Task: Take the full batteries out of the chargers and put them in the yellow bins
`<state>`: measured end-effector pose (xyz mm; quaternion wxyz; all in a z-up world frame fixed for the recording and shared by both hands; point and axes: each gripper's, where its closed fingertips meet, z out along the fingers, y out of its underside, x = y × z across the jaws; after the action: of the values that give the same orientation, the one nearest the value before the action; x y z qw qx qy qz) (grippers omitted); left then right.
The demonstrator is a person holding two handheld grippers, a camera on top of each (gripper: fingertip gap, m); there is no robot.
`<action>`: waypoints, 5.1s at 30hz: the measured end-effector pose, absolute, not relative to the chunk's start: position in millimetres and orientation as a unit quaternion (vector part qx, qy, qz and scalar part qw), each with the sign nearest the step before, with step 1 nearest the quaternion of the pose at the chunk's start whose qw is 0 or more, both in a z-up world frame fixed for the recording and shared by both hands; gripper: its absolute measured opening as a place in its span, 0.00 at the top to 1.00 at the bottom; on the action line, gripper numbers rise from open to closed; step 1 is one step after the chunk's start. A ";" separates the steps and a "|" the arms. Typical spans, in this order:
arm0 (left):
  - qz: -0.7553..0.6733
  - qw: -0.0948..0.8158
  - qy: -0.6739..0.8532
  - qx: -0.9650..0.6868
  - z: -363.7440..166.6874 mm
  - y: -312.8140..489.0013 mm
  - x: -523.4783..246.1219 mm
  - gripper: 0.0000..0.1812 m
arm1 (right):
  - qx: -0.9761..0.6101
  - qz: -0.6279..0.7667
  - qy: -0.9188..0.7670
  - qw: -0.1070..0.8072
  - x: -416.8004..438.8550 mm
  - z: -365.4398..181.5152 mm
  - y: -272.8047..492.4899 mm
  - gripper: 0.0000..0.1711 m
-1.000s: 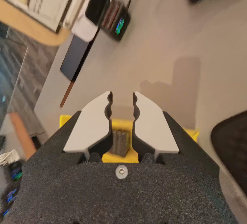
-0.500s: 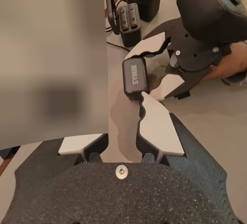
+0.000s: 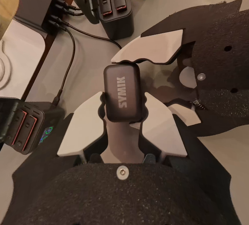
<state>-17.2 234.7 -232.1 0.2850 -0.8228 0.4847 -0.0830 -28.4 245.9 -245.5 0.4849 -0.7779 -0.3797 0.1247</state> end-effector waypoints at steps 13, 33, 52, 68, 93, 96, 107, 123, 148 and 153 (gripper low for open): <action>-0.275 0.233 0.408 -0.839 -227.2 243.1 -21.8 0.71 | -0.797 0.198 -0.360 0.442 -29.9 -249.6 245.3 0.48; -0.467 0.224 0.135 -0.845 -197.4 292.1 -72.1 0.79 | -0.814 0.194 -0.369 0.405 -30.5 -261.4 241.8 0.48; -0.142 0.417 0.263 -0.858 -205.9 215.9 -71.3 0.75 | -0.776 0.337 -0.350 0.402 -28.3 -238.6 214.0 0.46; -0.127 0.435 0.287 -0.844 -234.1 195.9 -67.0 0.59 | -0.706 0.306 -0.353 0.532 7.9 -179.5 236.3 0.50; -0.165 0.381 0.303 -0.858 -257.6 234.8 -83.3 0.70 | -0.901 -0.076 -0.414 0.101 80.4 -252.5 296.8 0.48; -0.155 0.387 0.281 -0.864 -257.4 241.1 -98.7 0.73 | -0.917 -0.055 -0.384 0.092 63.5 -250.8 286.2 0.48; -0.101 0.423 0.214 -0.875 -254.1 254.0 -127.3 0.72 | -0.915 0.198 -0.315 0.154 7.9 -223.0 270.8 0.42; -0.069 0.460 0.189 -0.865 -242.7 253.5 -142.7 0.75 | -0.756 -0.037 -0.645 0.103 158.8 -227.9 328.7 0.21; -0.075 0.482 0.185 -0.853 -235.9 246.0 -144.2 0.77 | -0.954 0.040 -0.298 -0.007 116.5 -242.8 293.8 0.45; -0.075 0.489 0.182 -0.850 -231.9 244.7 -144.9 0.77 | -0.944 0.136 -0.276 0.123 103.0 -216.8 307.2 0.32</action>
<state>-144.9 244.7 -231.9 0.4890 -0.8497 0.1823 -0.0754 103.0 307.2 -216.8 0.1226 -0.9437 -0.2757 0.1356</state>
